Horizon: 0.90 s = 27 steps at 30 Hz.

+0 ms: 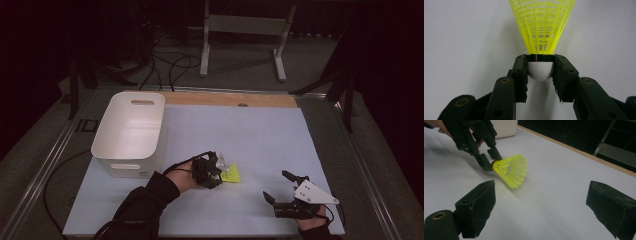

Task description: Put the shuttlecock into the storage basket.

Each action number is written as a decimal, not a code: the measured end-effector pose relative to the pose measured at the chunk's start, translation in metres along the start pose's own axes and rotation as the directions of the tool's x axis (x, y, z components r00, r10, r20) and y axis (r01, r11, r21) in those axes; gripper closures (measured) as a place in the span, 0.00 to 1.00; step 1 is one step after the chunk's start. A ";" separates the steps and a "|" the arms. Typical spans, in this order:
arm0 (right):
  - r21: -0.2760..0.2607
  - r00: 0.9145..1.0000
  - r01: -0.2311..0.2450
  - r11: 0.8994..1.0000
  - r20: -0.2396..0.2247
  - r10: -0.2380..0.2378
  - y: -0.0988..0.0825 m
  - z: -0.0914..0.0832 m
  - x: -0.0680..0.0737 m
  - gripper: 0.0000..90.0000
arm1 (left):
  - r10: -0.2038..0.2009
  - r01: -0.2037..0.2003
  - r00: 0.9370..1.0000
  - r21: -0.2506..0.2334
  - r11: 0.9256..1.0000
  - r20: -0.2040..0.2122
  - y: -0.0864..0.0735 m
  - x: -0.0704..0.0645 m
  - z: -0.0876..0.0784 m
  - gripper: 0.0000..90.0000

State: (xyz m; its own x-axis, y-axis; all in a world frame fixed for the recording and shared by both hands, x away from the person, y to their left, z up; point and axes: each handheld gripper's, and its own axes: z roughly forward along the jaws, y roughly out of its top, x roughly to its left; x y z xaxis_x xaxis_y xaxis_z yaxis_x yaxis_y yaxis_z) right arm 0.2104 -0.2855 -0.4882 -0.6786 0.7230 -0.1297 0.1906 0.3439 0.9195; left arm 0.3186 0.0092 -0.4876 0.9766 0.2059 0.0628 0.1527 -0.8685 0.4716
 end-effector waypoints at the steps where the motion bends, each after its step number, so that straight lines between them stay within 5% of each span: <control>1: 0.000 1.000 0.001 1.000 0.000 -0.001 0.000 0.000 0.000 0.10 | 0.001 -0.001 1.000 -0.001 1.000 0.004 0.000 0.000 -0.001 0.72; 27: -0.002 1.000 0.000 1.000 -0.004 0.000 0.000 0.000 0.001 0.10 | 0.056 -0.056 0.996 -0.002 0.998 0.075 -0.009 -0.006 -0.043 0.72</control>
State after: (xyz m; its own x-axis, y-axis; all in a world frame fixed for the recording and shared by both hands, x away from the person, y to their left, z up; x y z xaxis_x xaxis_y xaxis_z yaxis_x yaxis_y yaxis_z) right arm 0.2103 -0.2849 -0.4883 -0.6813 0.7208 -0.1280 0.1896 0.3426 0.9202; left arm 0.3045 0.0353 -0.4542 0.9922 0.1222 0.0230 0.0972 -0.8780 0.4687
